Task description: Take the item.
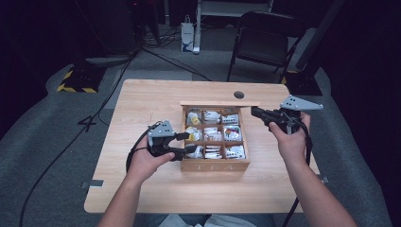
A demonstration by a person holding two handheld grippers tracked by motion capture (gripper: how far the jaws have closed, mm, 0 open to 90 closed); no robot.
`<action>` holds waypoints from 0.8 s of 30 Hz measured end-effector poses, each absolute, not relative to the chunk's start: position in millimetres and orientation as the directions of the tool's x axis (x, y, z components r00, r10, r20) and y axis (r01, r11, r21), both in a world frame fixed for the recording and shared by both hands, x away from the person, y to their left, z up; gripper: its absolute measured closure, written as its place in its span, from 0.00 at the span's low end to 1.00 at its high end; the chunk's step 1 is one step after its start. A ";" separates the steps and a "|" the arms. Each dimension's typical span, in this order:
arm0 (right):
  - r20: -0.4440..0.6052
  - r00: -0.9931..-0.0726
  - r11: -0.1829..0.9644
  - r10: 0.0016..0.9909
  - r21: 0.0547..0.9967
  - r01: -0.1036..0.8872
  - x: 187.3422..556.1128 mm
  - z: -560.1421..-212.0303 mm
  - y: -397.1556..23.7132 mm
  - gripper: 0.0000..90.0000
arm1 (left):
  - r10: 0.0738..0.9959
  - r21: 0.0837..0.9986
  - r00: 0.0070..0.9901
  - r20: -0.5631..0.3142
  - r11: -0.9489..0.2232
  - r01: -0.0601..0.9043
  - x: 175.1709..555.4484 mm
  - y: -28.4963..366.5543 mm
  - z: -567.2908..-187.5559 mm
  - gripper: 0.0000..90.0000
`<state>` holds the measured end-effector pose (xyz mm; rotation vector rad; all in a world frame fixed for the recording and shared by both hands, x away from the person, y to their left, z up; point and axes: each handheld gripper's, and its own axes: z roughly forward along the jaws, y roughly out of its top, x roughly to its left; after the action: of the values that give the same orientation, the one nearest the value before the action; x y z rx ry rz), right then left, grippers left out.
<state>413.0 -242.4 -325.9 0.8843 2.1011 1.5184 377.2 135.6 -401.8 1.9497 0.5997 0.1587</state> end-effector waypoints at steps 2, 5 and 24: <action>0.039 -0.721 0.212 0.692 0.944 0.254 413.3 -325.8 -242.4 1.00 | 0.473 0.881 0.872 -0.125 -0.351 0.317 378.3 129.9 -401.4 0.46; 0.039 -0.720 0.214 0.693 0.943 0.257 413.4 -325.3 -242.3 1.00 | 0.475 0.878 0.872 -0.118 -0.359 0.315 380.0 119.0 -400.7 0.46; 0.048 -0.722 0.211 0.690 0.941 0.264 413.7 -325.1 -242.8 1.00 | 0.444 0.878 0.889 -0.109 -0.377 0.296 391.6 82.6 -405.3 0.50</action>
<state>413.7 -242.8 -325.1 0.8867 2.1087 1.5196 391.6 82.6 -405.3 1.9889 0.5384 0.1746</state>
